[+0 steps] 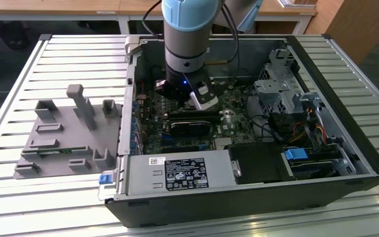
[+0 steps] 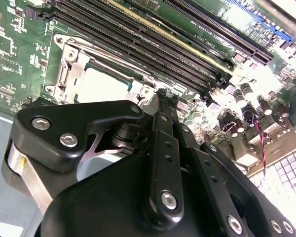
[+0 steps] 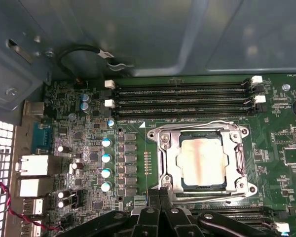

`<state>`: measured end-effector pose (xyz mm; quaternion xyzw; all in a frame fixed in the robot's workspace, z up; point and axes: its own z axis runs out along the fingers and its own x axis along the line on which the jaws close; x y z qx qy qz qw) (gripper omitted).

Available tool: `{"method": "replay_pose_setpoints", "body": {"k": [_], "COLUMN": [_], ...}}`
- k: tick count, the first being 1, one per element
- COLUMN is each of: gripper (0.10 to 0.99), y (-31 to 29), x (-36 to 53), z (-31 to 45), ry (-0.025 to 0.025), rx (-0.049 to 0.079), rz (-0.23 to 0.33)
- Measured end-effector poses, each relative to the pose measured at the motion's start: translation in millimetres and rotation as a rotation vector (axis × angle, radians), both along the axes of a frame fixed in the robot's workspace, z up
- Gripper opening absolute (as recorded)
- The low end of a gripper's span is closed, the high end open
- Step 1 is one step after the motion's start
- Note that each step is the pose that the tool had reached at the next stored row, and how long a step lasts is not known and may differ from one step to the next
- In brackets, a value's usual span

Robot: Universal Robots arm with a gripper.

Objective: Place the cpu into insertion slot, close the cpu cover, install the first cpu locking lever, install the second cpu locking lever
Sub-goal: 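Install the second cpu locking lever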

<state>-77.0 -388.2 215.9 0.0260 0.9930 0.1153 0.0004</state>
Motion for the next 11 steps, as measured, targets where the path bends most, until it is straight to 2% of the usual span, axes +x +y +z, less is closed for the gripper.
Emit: {"method": "replay_pose_setpoints", "body": {"k": [11], "gripper": [0.106], "y": [0.0], "x": [0.0], "z": [9.2], "ry": [0.0], "rx": [0.0], "rz": [0.0]}}
